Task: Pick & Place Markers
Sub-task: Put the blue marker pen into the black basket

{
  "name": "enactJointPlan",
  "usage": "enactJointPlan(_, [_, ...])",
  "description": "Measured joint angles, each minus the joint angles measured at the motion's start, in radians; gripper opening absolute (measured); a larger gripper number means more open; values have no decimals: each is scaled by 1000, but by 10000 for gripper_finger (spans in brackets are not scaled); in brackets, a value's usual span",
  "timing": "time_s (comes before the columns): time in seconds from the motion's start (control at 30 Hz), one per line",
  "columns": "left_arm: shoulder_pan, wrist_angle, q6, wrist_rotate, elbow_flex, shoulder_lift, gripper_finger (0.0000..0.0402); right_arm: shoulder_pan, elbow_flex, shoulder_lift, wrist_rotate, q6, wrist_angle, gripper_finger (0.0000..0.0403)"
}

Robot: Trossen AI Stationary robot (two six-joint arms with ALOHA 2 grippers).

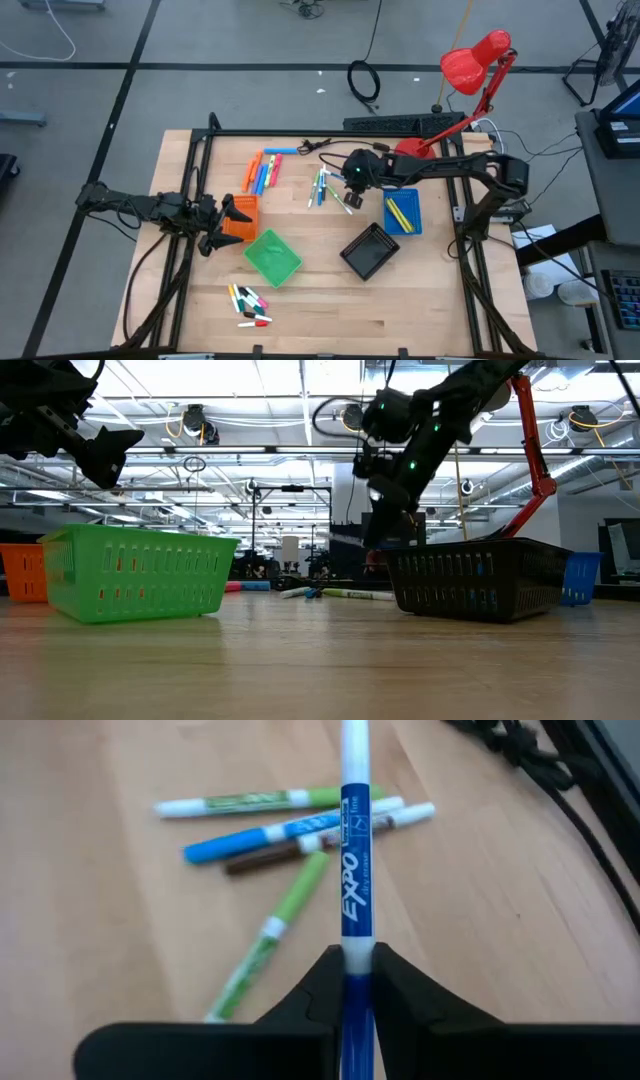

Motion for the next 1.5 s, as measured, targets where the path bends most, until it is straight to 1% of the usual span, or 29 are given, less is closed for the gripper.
enactJointPlan(0.27, [0, 0, 0, 0, 0, 0, 310, 106, 1, -88, 0, 1, -43, 25])
enactJointPlan(0.47, [0, 0, 0, 0, 0, 0, 310, 197, 1, -121, 0, 1, -80, 24])
enactJointPlan(0.63, [0, 0, 0, 0, 0, 0, 310, 266, 2, -123, 0, 28, -119, 25])
enactJointPlan(0.9, [0, 0, 0, 0, 0, 0, 310, 386, 2, -124, 0, 55, -229, 24])
enactJointPlan(1.1, [0, 0, 0, 0, 0, 0, 310, 496, 2, -169, -2, 113, -338, 23])
enactJointPlan(1.27, [0, 0, 0, 0, 0, 0, 310, 573, 2, -195, -78, 179, -391, 24])
enactJointPlan(1.4, [0, 0, 0, 0, 0, 0, 310, 616, 2, -193, -76, 206, -435, 24])
enactJointPlan(1.5, [0, 0, 0, 0, 0, 0, 310, 625, 2, -193, -73, 215, -447, 24])
